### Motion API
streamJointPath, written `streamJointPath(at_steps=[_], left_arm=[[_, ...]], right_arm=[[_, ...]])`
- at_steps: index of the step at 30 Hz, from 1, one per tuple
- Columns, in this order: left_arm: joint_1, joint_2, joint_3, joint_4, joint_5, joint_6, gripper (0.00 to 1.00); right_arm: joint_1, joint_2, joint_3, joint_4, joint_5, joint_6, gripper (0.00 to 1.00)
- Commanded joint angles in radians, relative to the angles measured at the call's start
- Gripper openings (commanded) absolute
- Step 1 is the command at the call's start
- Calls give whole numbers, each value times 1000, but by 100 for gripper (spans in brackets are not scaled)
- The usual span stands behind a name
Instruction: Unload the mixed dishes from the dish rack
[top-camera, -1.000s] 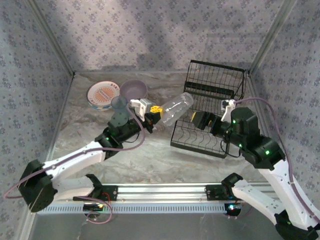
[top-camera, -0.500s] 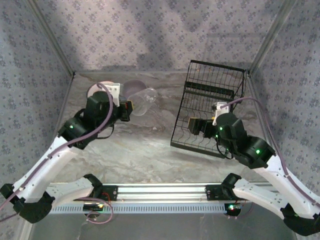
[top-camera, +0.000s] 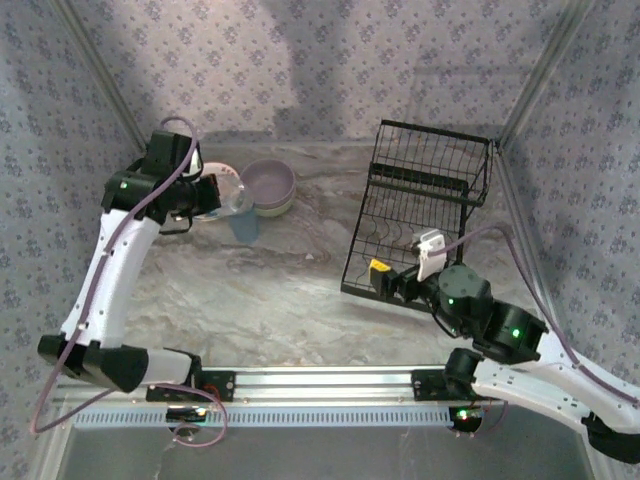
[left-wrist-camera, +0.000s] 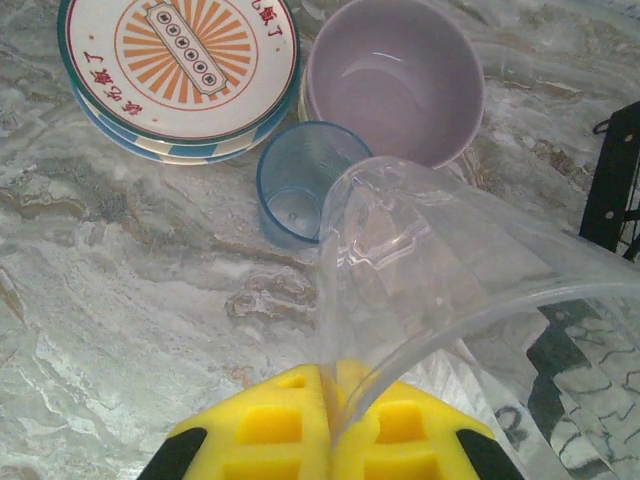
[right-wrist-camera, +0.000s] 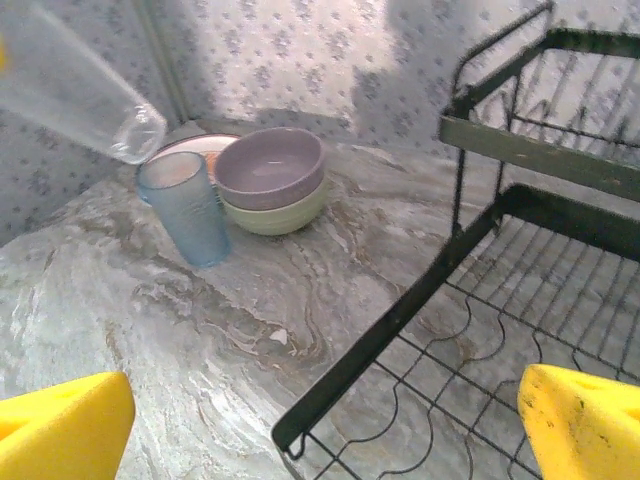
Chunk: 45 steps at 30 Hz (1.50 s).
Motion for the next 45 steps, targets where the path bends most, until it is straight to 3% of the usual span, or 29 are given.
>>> streamJointPath(at_steps=[1,11,20,45], left_arm=[[12,38,79,-41,43,29,0],[25,144,203,-125,-10,52,0],[26,247,311,-194,-40,83,0],[49,388,363,-200,-40,107,0]], right_arm=[[36,-39,-72,194,-60,-183,100],[104,-35,-250,406,-222,-369,100],[124,-45,-271,424,-226,-373,100],[200,-57,-271,416,-142,-376,100]])
